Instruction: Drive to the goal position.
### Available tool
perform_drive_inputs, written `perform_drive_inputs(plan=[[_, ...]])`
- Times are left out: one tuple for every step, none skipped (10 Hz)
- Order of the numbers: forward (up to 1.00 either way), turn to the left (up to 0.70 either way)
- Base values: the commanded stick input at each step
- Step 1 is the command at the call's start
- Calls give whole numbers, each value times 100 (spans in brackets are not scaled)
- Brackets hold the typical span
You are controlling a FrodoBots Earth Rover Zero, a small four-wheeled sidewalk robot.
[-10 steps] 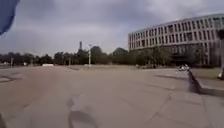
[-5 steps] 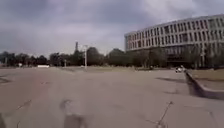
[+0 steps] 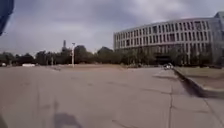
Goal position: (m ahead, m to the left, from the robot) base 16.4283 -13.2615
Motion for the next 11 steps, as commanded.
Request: perform_drive_inputs(plan=[[100, 0], [100, 0], [100, 0], [100, 0], [100, -10], [100, -34], [100, -34], [100, -34], [100, -34], [100, -34], [100, -34]])
